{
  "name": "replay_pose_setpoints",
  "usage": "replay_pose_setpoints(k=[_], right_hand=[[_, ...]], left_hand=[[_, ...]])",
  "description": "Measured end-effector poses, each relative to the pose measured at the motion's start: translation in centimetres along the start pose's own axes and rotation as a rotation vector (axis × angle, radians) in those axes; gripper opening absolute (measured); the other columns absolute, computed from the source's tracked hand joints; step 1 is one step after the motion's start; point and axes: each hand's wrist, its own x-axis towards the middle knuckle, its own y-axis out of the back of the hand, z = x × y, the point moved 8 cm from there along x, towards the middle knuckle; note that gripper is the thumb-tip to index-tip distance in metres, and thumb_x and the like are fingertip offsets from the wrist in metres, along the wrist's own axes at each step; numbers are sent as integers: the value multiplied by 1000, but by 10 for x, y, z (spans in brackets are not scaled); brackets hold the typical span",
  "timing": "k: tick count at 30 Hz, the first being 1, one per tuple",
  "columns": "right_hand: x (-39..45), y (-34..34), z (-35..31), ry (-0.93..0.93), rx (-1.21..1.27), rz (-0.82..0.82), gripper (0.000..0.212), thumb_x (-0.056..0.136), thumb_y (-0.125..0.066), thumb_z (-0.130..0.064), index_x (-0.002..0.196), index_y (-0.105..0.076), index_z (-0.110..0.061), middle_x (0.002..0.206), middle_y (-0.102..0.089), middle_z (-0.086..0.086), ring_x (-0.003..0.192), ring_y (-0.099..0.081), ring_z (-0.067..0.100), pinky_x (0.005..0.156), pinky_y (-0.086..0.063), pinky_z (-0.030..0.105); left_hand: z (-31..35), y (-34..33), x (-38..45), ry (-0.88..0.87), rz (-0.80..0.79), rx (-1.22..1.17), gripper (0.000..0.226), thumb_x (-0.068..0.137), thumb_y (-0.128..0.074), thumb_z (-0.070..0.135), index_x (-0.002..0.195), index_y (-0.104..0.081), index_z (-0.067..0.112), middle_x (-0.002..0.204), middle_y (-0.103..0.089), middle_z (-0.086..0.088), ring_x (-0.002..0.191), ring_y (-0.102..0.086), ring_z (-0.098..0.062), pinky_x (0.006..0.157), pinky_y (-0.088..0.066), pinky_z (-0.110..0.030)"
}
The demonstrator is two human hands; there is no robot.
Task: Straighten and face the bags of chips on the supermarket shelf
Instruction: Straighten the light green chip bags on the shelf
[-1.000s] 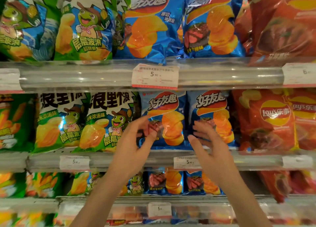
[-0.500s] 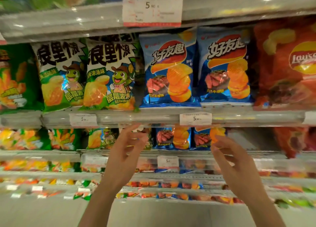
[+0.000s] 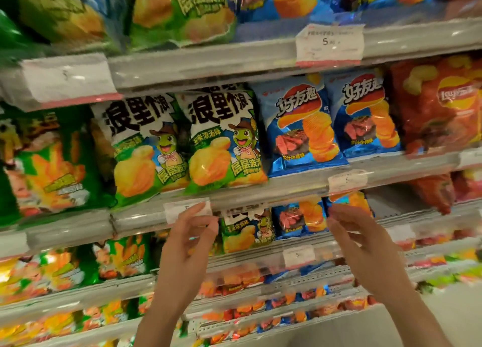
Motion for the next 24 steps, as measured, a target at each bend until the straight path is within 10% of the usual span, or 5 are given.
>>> replay_pose_setpoints(k=[13,18,24], right_hand=[[49,-42,-108,172,58,0,27,94,-61,-36,120,-60,-29,104,-67,-18,95,-61,-7,69,-46,10],[108,-80,-143,242,11,-176,48,97,-58,-39,139,-48,-17,110,-59,-8,89,-56,-5,67,-44,5],[142,-121,-150,310,37,-300,69,98,-51,-48,155,-12,-41,151,-44,-1,132,-48,20,108,-42,41]], left_hand=[[39,68,34,-122,149,0,28,98,-58,29,124,-55,38,104,-67,24,100,-64,4,82,-53,-20],[68,24,77,-175,152,101,42,99,-56,37,140,-47,33,138,-52,10,125,-50,-1,105,-47,-31],[89,-23,124,-119,88,282,52,105,-40,42,154,-23,39,158,-28,-9,144,-33,-27,115,-25,-37]])
